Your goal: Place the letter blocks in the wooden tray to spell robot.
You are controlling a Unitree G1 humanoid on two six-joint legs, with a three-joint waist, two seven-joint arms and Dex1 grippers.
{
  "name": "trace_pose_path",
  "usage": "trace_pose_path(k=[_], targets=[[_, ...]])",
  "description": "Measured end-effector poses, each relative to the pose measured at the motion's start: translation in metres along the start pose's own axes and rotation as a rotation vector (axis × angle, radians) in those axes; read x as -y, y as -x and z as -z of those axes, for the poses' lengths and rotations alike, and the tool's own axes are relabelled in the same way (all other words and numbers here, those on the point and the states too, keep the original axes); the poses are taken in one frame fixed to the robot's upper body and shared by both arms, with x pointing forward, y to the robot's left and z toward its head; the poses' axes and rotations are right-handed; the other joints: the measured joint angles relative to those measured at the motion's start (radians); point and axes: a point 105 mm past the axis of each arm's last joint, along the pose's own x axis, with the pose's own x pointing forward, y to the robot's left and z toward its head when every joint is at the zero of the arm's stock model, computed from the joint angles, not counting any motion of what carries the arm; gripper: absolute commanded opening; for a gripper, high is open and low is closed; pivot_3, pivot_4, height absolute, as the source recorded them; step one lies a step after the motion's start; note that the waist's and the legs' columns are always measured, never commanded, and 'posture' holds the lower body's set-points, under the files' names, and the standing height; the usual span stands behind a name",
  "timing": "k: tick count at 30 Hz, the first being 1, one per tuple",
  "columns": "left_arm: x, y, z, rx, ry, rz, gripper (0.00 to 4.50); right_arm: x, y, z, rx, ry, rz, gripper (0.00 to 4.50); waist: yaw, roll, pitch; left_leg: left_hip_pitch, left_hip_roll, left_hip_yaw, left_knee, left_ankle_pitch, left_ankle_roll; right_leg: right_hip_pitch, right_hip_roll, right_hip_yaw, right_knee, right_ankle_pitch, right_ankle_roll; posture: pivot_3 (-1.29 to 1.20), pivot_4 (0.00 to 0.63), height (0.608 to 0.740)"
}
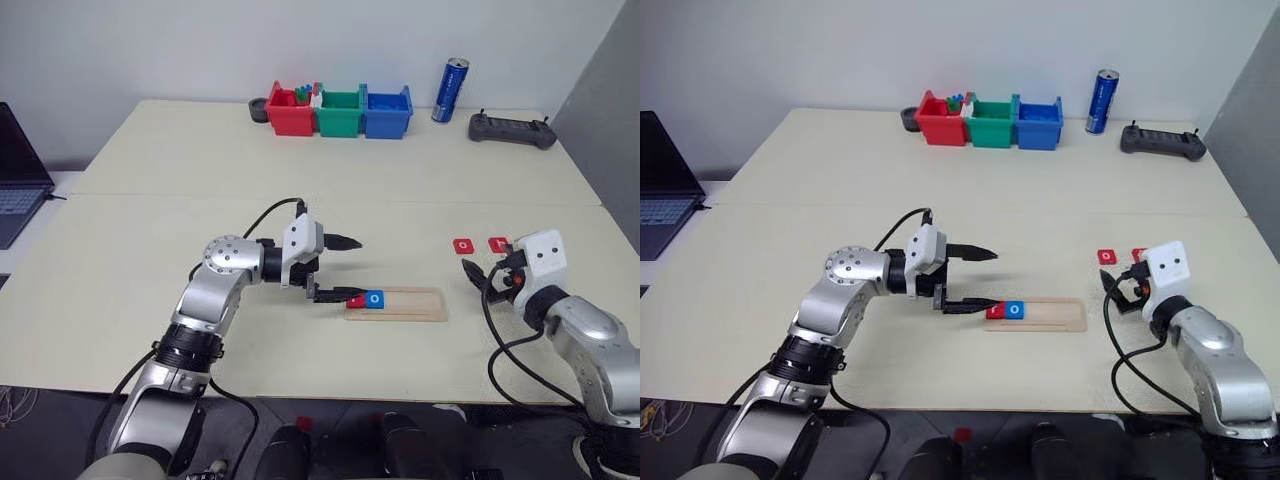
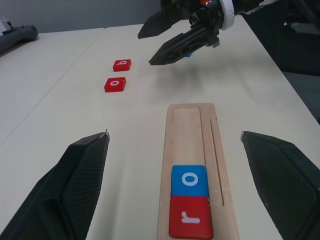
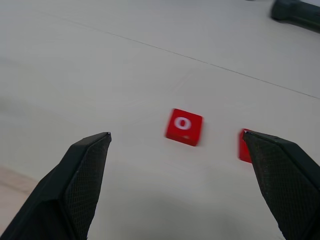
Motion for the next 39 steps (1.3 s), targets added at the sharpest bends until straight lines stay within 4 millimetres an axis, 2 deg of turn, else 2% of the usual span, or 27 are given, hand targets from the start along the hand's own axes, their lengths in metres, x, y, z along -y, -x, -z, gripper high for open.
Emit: trace_pose_path(k=[5,11,19,30,33,38,39], targets=[[0.002,-0.006,-0.002,0.017,0.008,0.007,4.46,0.017,-0.012,0.011,-0.054,-0.011,0.106,4.5,0.0,0.0,0.0,0.0,0.0,0.001,0.0,0.0,0.0,0.0,0.0,0.001,0.0,0.0,0.0,0.0,0.15,0.74],[0.004,-0.017,-0.007,0.044,0.002,0.029,4.46,0.022,-0.027,0.016,-0.067,-0.066,0.122,4.5,-0.002,0.0,0.0,0.0,0.0,0.001,0.0,0.0,0.0,0.0,0.0,0.001,0.0,0.0,0.0,0.0,0.15,0.74],[0.002,-0.02,-0.006,0.037,-0.004,0.043,4.46,0.033,-0.041,0.014,-0.044,-0.079,0.15,4.5,-0.004,0.0,0.0,0.0,0.0,0.001,0.0,0.0,0.0,0.0,0.0,0.001,0.0,0.0,0.0,0.0,0.15,0.74],[0.001,-0.02,-0.006,0.042,-0.024,0.05,4.46,0.047,-0.062,0.023,-0.061,-0.114,0.177,4.5,-0.005,0.0,0.0,0.001,0.0,0.002,0.0,0.0,0.0,0.0,0.0,0.002,0.0,0.0,0.0,0.0,0.15,0.74],[0.001,-0.02,-0.007,0.043,-0.027,0.05,4.46,0.05,-0.066,0.032,-0.098,-0.127,0.188,4.5,-0.005,0.0,0.0,0.001,0.0,0.002,0.0,0.0,0.0,0.0,0.0,0.002,0.0,0.0,0.0,0.0,0.15,0.74],[-0.001,-0.02,-0.01,0.043,-0.038,0.05,4.46,0.055,-0.07,0.032,-0.107,-0.153,0.2,4.5,-0.005,0.0,0.0,0.001,0.0,0.003,0.0,0.0,0.0,0.0,0.0,0.003,0.0,0.0,0.0,0.0,0.15,0.74],[-0.001,-0.02,-0.011,0.044,-0.041,0.05,4.49,0.056,-0.07,0.032,-0.11,-0.165,0.203,4.32,-0.005,0.0,0.0,0.001,0.0,0.003,0.0,0.0,0.0,0.0,0.0,0.003,0.0,0.0,0.0,0.0,0.15,0.74]])
